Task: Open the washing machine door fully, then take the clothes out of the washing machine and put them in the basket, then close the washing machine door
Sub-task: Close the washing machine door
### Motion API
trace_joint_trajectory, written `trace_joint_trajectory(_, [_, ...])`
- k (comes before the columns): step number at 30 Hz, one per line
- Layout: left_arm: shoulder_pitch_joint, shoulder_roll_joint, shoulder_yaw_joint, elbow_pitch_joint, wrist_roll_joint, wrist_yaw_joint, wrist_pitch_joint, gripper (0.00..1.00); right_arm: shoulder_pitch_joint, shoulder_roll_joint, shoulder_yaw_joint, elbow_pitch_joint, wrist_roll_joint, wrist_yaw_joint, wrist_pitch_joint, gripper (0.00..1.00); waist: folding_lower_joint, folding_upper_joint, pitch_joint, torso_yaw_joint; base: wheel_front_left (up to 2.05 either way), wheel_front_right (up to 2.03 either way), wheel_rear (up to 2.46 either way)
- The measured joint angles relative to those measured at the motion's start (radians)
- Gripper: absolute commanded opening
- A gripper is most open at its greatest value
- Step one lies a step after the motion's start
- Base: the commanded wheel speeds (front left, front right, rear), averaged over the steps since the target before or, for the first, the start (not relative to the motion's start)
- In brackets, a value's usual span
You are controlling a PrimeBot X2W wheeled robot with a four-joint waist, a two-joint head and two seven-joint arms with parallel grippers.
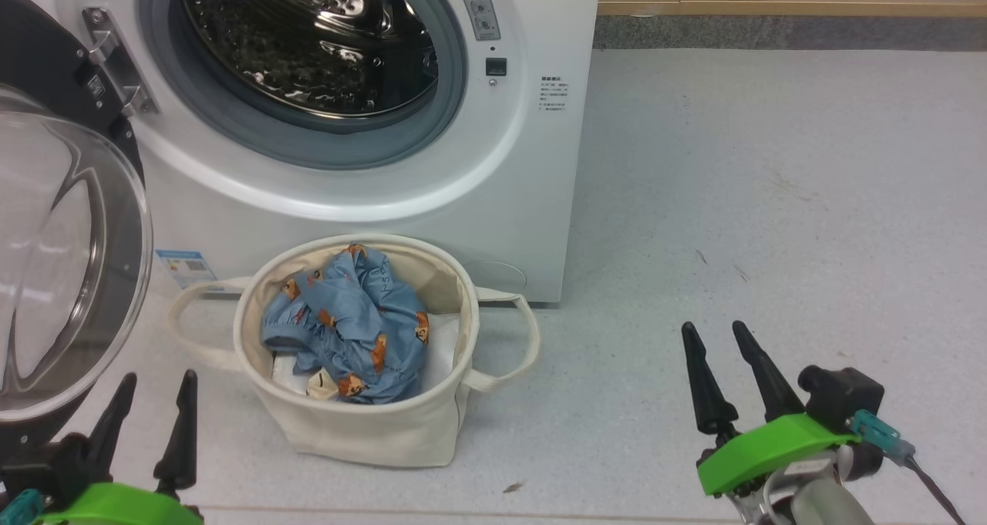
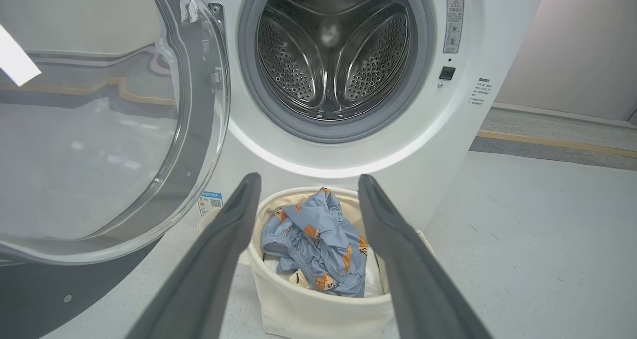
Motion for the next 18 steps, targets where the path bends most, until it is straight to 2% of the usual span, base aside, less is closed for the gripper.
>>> trace_joint_trajectory(13, [0.000,-0.029,0.055,0.008,-0.011,0.002,0.000,1.00,0.000,0.000,-0.001,0.000,0.000,0.000,0.000,1.00,0.0000,0.0000,0.002,0.040,-0.01,0.01,0.00])
trace_joint_trajectory(18, [0.000,-0.040,0.081,0.010,0.004,0.028,0.000,1.00,0.000,0.000,-0.003,0.001,0.001,0.000,0.000,1.00,0.0000,0.0000,0.001,0.098,0.00,0.00,0.00])
